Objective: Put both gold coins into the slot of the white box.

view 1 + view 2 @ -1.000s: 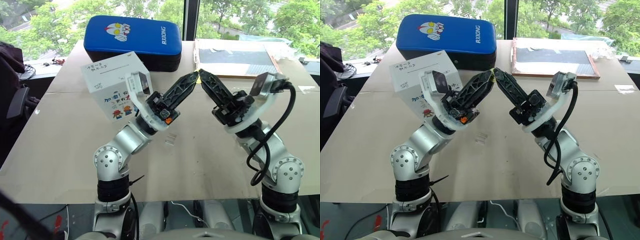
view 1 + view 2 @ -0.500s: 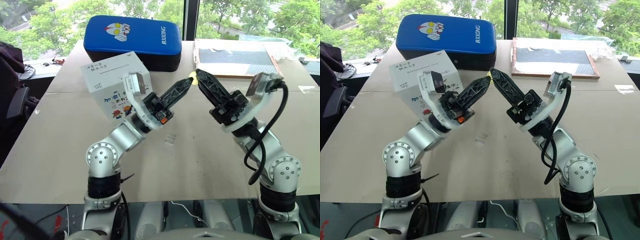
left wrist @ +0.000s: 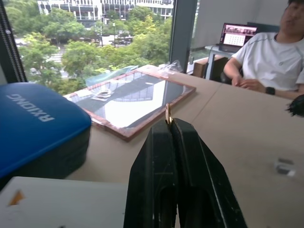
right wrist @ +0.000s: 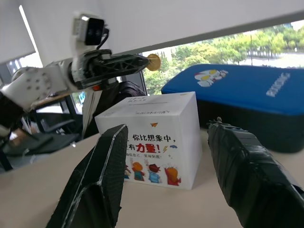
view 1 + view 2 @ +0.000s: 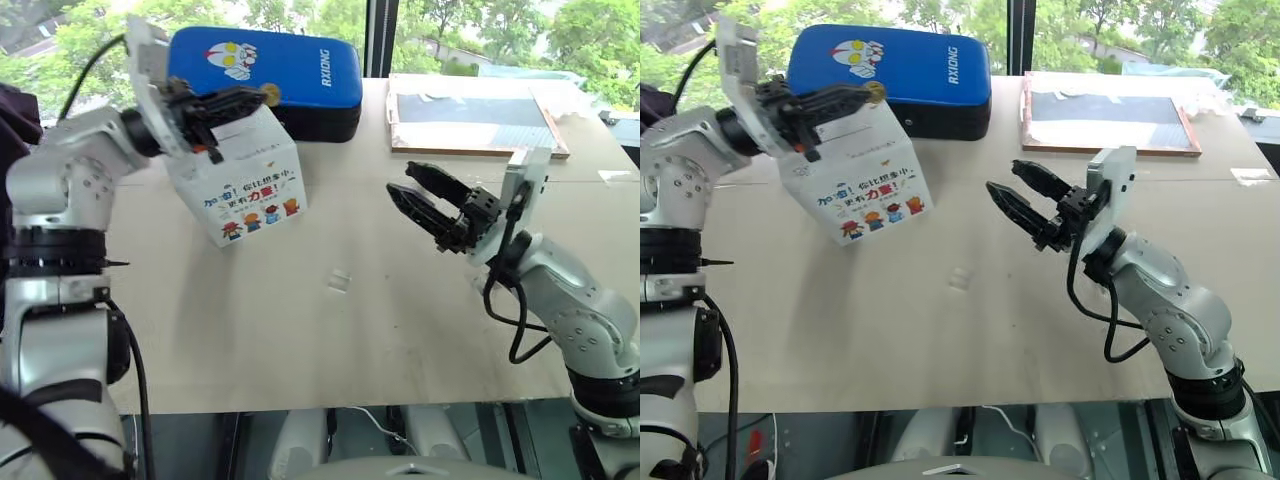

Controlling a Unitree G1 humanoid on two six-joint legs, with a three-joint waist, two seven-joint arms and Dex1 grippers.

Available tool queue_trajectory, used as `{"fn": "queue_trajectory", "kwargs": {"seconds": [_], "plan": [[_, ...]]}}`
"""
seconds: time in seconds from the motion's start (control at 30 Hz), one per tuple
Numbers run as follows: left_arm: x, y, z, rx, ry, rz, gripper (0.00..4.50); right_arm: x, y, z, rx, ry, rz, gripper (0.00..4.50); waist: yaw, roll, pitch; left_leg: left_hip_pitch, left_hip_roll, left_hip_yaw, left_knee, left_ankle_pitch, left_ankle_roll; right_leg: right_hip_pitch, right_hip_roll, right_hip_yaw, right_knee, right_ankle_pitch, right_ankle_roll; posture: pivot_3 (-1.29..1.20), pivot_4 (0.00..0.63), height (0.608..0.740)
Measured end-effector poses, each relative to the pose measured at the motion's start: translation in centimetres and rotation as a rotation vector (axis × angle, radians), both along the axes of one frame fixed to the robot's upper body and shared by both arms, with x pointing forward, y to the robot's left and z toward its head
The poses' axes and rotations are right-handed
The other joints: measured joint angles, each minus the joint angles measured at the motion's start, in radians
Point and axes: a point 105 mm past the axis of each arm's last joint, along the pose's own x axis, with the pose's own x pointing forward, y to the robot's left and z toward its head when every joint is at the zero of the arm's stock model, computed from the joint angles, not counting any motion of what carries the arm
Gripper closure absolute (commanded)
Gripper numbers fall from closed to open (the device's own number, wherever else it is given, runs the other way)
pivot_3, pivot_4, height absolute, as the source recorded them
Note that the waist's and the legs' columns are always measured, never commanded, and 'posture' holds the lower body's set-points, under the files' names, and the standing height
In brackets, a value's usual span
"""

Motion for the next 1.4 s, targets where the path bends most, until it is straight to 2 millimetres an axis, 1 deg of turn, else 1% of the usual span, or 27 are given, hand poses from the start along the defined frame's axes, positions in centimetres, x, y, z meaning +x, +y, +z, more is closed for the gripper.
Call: {"fn": "queue_trajectory", "kwargs": {"seconds": [0.07, 0.13, 0.2, 0.23, 0.3, 0.4, 0.67, 0.9, 1.13, 1.4], "plan": [[0.4, 0.9, -0.6, 0.070, -0.002, 0.004, 4.50, 0.0, 0.3, 0.2, -0.043, -0.056, -0.003, 1.66, 0.000, 0.000, 0.000, -0.012, 0.000, -0.001, 0.003, 0.000, 0.000, -0.011, 0.000, -0.001, 0.002, 0.000, 0.000, 0.00, 0.150, 0.740], [1.1, 2.3, -1.8, 0.165, 0.024, 0.039, 4.50, 0.0, 0.8, 0.4, -0.102, -0.116, -0.012, 1.66, 0.000, 0.000, 0.000, -0.019, -0.001, -0.001, 0.008, 0.002, -0.003, -0.017, 0.000, -0.002, 0.004, 0.000, 0.000, 0.00, 0.150, 0.740], [1.3, 3.1, -2.5, 0.220, 0.037, 0.058, 4.50, 0.1, 1.0, 0.8, -0.124, -0.157, -0.027, 1.66, 0.000, 0.000, 0.000, -0.026, -0.001, -0.001, 0.008, 0.003, -0.004, -0.022, 0.000, -0.003, 0.005, 0.001, 0.001, 0.00, 0.150, 0.740], [1.5, 3.7, -2.7, 0.241, 0.040, 0.075, 4.50, 0.2, 1.2, 1.1, -0.126, -0.179, -0.039, 1.66, 0.000, -0.001, 0.000, -0.026, -0.001, -0.001, 0.008, 0.003, -0.004, -0.022, -0.001, -0.003, 0.005, 0.001, 0.001, 0.00, 0.150, 0.740], [1.8, 4.3, -3.0, 0.265, 0.037, 0.102, 4.50, 0.3, 1.4, 1.4, -0.126, -0.202, -0.048, 1.66, 0.001, -0.001, 0.000, -0.026, -0.001, -0.001, 0.008, 0.003, -0.004, -0.022, -0.001, -0.003, 0.005, 0.000, 0.001, 0.00, 0.150, 0.740], [2.1, 4.5, -3.1, 0.282, 0.028, 0.120, 4.50, 0.3, 1.8, 1.1, -0.141, -0.206, -0.047, 1.66, 0.002, -0.001, 0.000, -0.025, -0.001, -0.001, 0.008, 0.000, 0.001, -0.022, -0.003, -0.004, 0.008, 0.000, 0.001, 0.00, 0.150, 0.740], [2.7, 5.6, -3.6, 0.329, 0.022, 0.200, 4.50, 0.4, 1.9, 0.5, -0.145, -0.196, -0.053, 1.66, -0.004, -0.001, 0.000, -0.020, -0.001, -0.001, 0.012, -0.001, 0.001, -0.021, -0.004, -0.004, 0.019, 0.000, 0.001, 0.00, 0.150, 0.740], [3.1, 6.2, -3.9, 0.358, 0.026, 0.256, 4.50, 0.3, 2.0, 0.3, -0.145, -0.196, -0.050, 1.66, -0.003, -0.001, 0.000, -0.010, -0.001, -0.001, 0.012, -0.001, 0.001, -0.011, -0.004, -0.003, 0.019, 0.000, 0.001, 0.00, 0.150, 0.740], [3.0, 6.2, -4.0, 0.370, 0.033, 0.246, 4.50, 0.2, 2.1, 0.3, -0.146, -0.200, -0.040, 1.66, -0.003, -0.001, 0.000, -0.009, -0.001, -0.001, 0.012, -0.001, 0.001, -0.011, -0.004, -0.003, 0.020, 0.000, 0.001, 0.00, 0.150, 0.740], [2.3, 6.2, -4.1, 0.393, 0.057, 0.190, 4.50, 0.3, 2.2, 0.3, -0.146, -0.200, -0.039, 1.66, -0.003, -0.001, -0.001, -0.008, -0.001, 0.000, 0.012, -0.001, 0.001, -0.010, -0.004, -0.003, 0.020, 0.000, 0.001, 0.00, 0.150, 0.740]]}}
